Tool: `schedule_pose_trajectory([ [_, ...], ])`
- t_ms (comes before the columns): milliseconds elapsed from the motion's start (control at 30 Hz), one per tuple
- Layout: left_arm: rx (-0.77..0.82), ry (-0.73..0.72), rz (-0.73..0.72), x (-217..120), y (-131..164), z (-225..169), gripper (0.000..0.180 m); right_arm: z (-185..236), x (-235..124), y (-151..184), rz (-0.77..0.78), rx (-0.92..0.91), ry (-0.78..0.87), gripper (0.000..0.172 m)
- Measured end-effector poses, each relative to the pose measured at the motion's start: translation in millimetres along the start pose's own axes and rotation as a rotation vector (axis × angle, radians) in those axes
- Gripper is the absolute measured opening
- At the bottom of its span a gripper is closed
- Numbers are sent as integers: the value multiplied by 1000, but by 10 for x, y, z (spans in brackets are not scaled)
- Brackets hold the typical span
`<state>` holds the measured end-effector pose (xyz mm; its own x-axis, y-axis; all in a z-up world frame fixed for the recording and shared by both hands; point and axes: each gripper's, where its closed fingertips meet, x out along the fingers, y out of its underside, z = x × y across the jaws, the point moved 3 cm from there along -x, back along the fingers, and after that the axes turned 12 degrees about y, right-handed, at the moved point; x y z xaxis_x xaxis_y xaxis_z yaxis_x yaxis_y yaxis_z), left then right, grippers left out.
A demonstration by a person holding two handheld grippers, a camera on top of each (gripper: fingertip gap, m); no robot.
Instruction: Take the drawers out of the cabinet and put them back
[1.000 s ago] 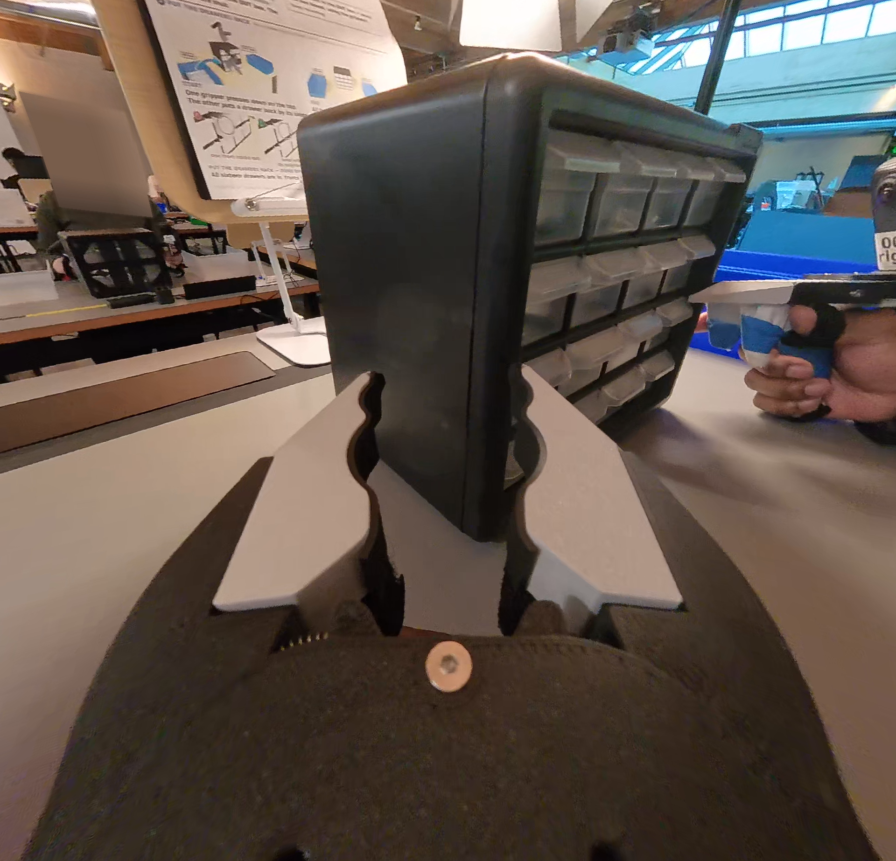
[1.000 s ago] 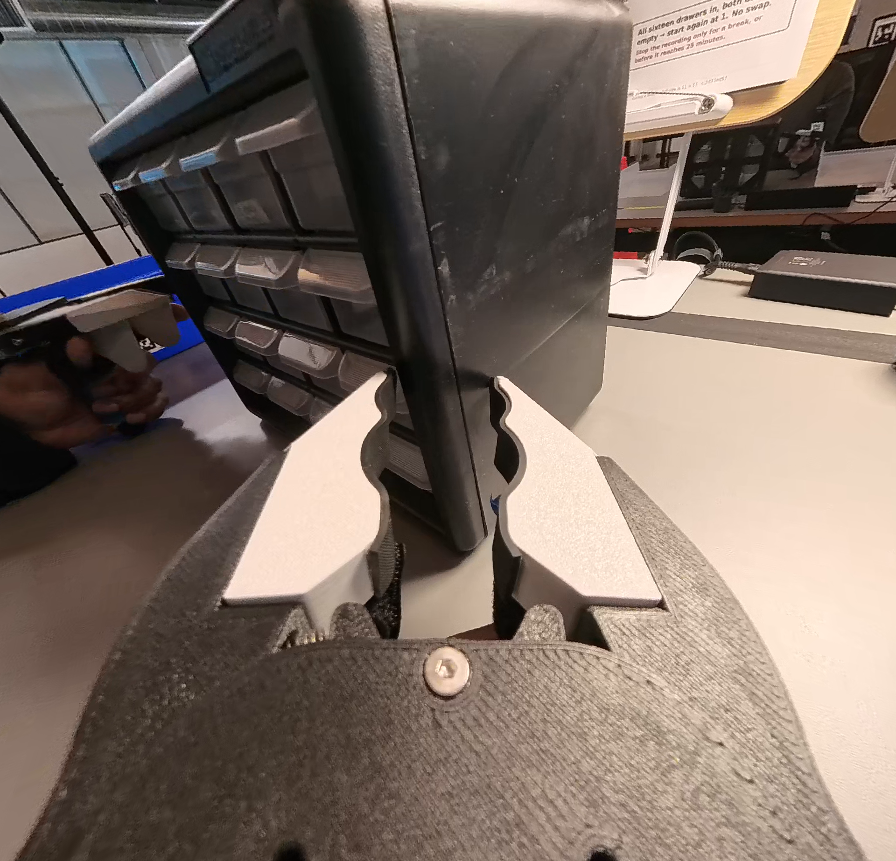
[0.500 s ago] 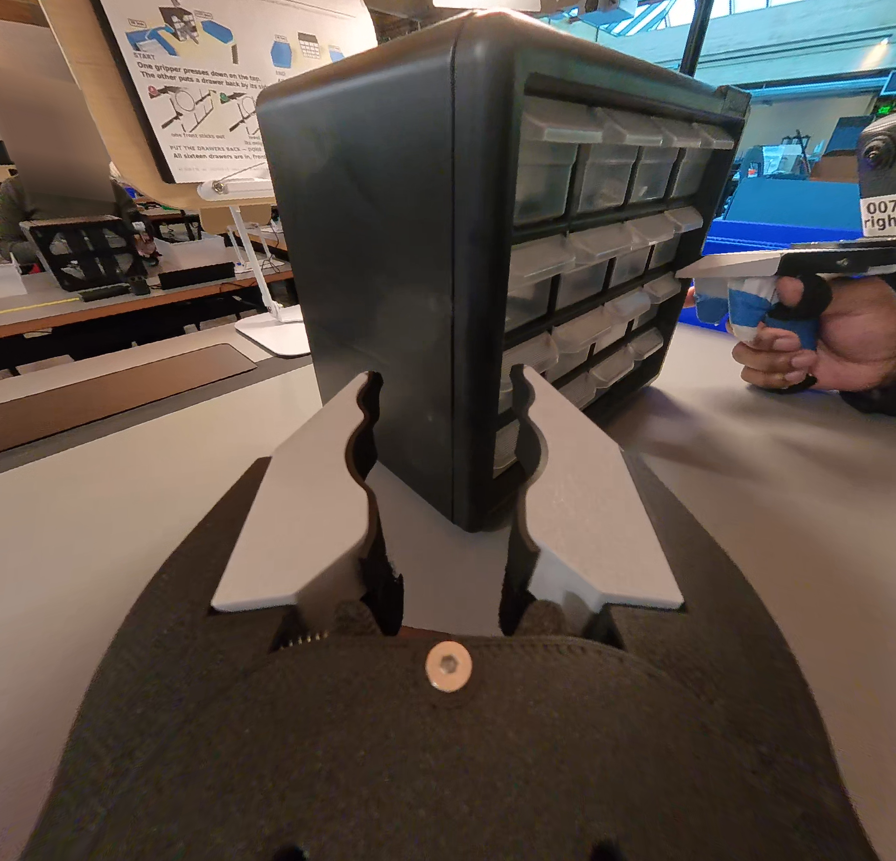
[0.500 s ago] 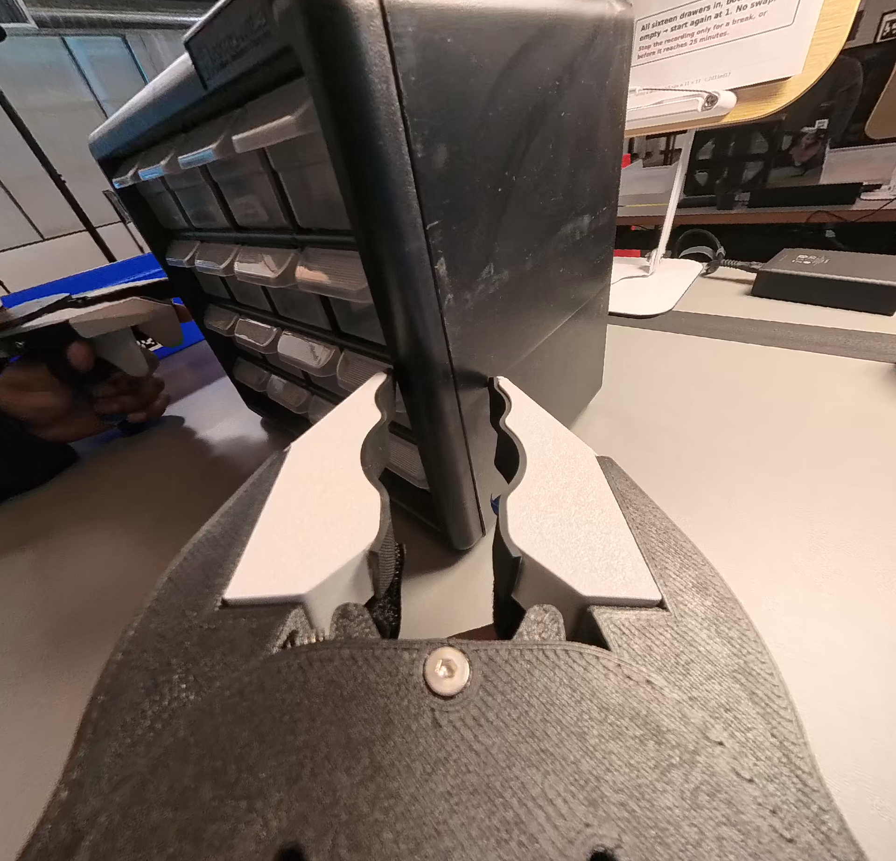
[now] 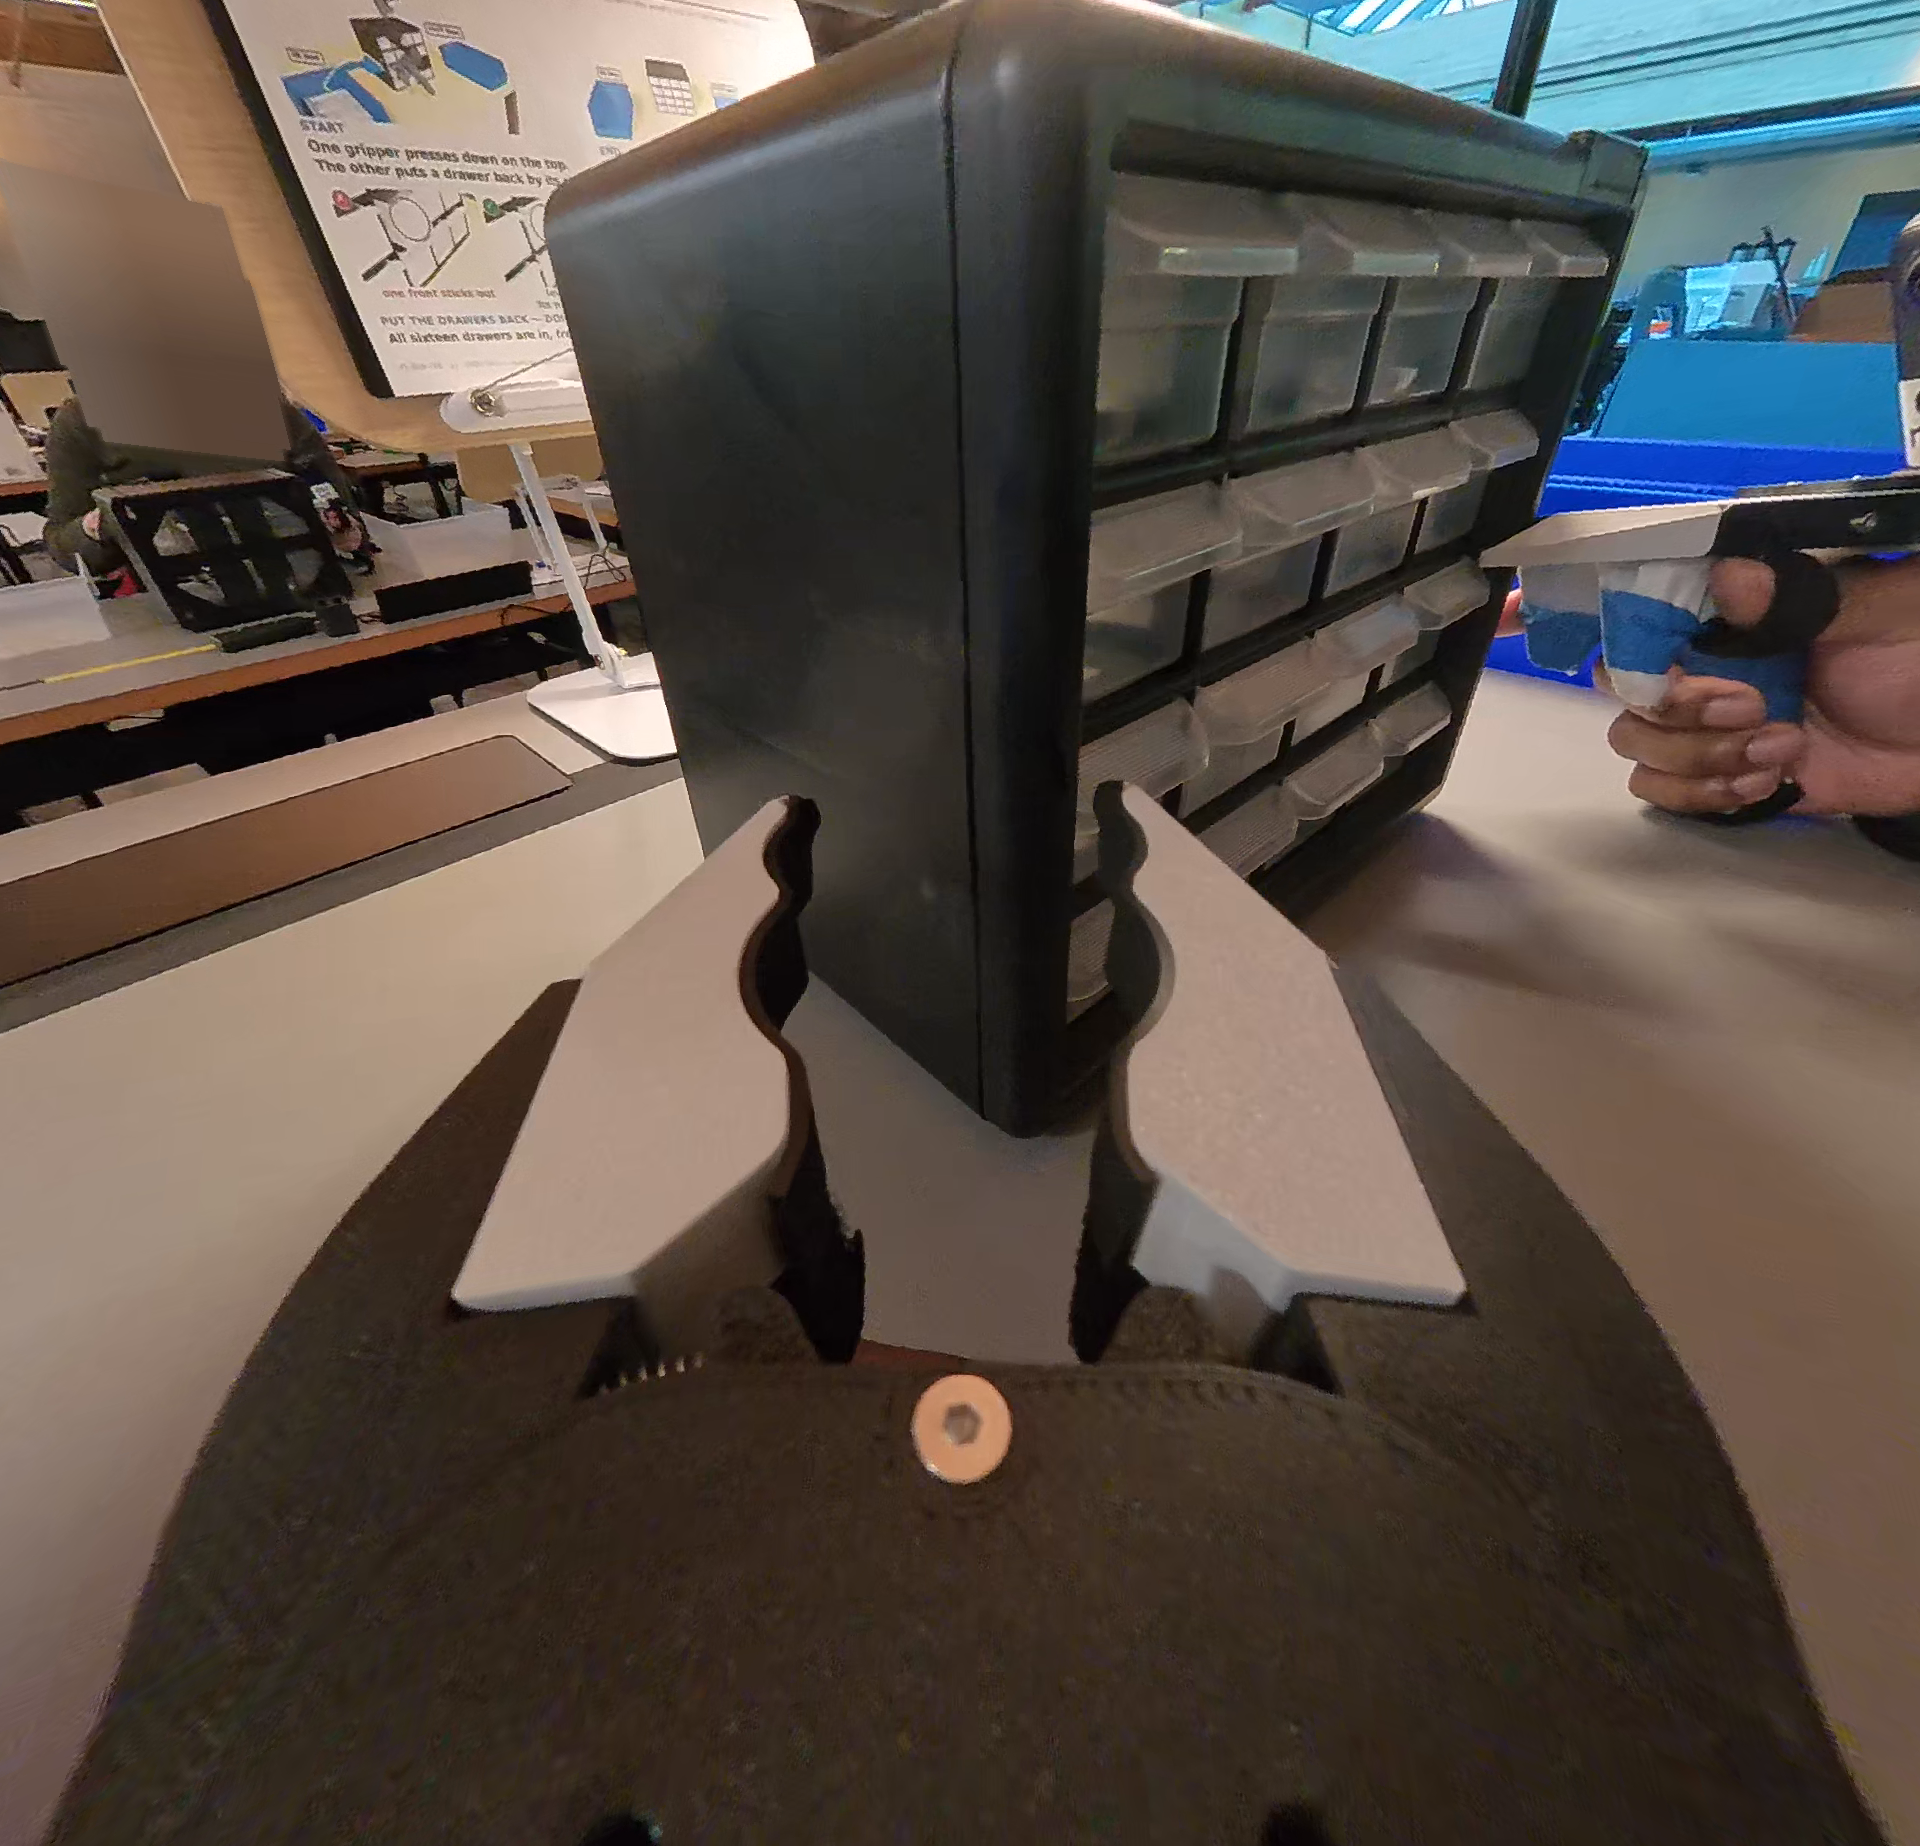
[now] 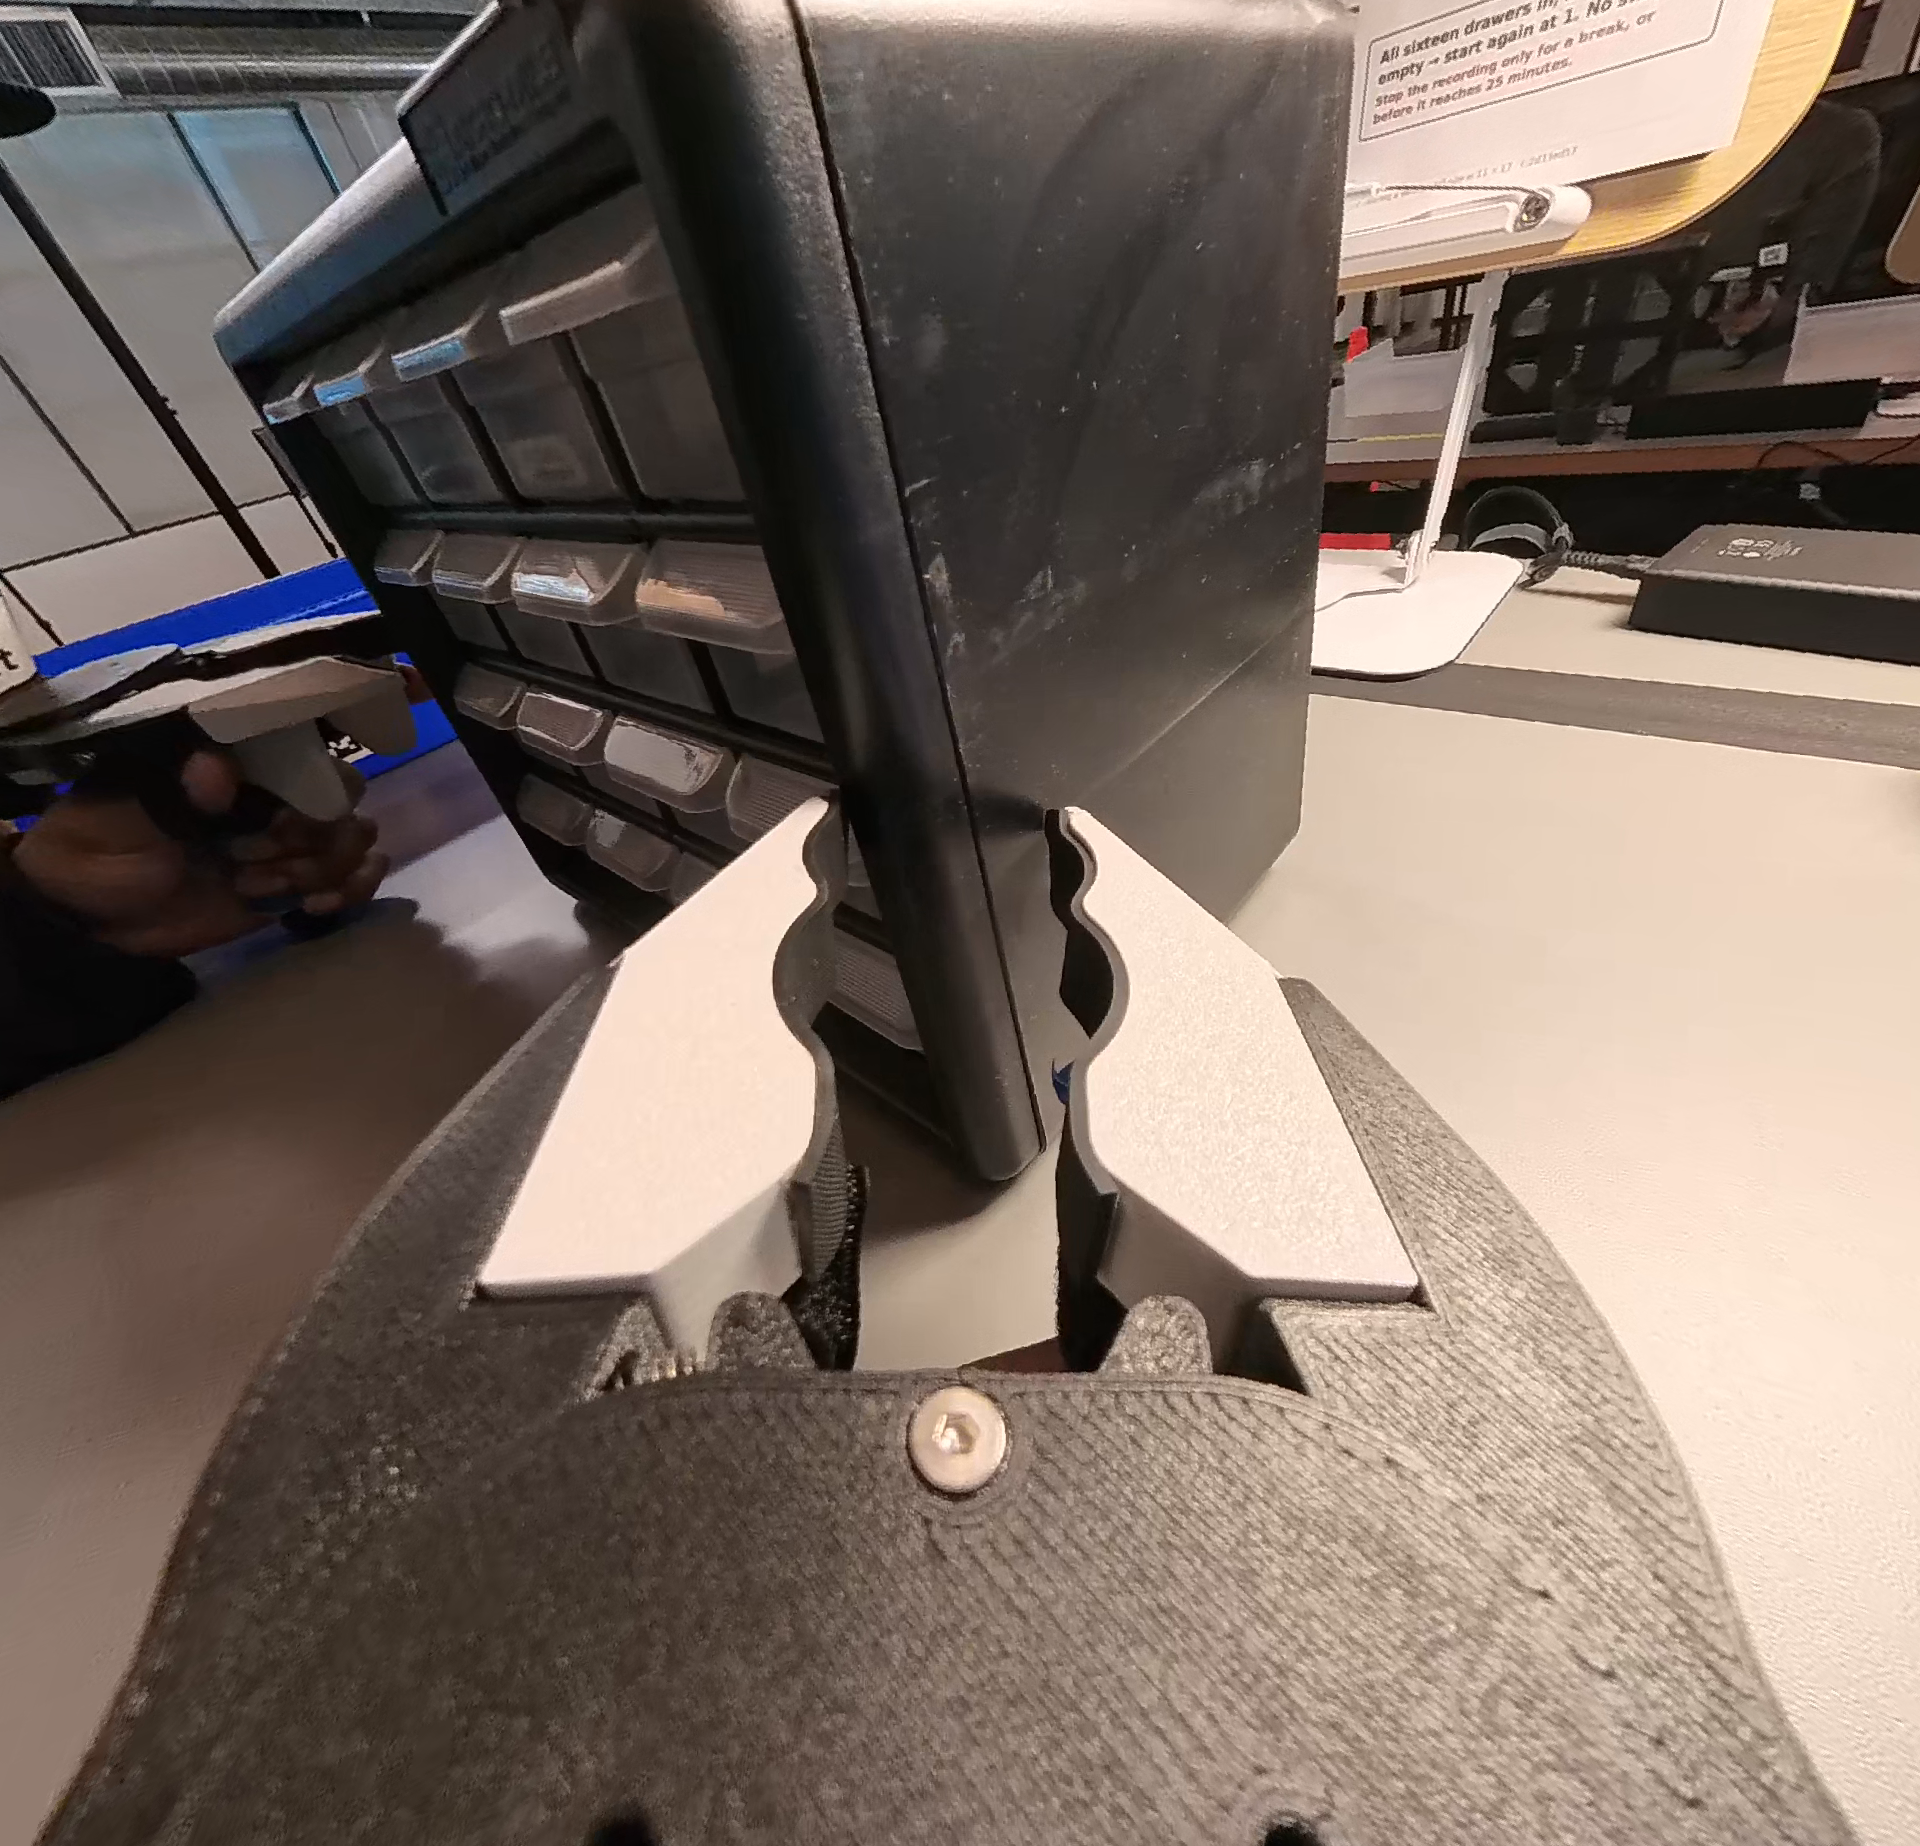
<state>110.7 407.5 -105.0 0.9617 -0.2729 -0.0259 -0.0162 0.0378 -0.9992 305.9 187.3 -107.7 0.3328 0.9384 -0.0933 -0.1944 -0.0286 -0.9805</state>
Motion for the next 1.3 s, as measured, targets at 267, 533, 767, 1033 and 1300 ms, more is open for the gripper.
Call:
schedule_pose_trajectory([
  [267,-11,-52,10,-90,-12,-67,58,5,-120,-28,3,-2,87,46],
  [533,4,-294,-13,-789,-43,-803,56,81,-1505,-60,-109,-128,336,53],
  [767,122,-649,219,-1861,-340,-697,59,-536,-2359,-353,-88,-305,604,64],
  [1033,-82,-864,382,-2758,-60,-174,77,-823,-2230,-27,18,-141,553,85],
  [1300,-195,-841,338,-2888,183,35,79,-893,-2118,49,96,-159,559,86],
])
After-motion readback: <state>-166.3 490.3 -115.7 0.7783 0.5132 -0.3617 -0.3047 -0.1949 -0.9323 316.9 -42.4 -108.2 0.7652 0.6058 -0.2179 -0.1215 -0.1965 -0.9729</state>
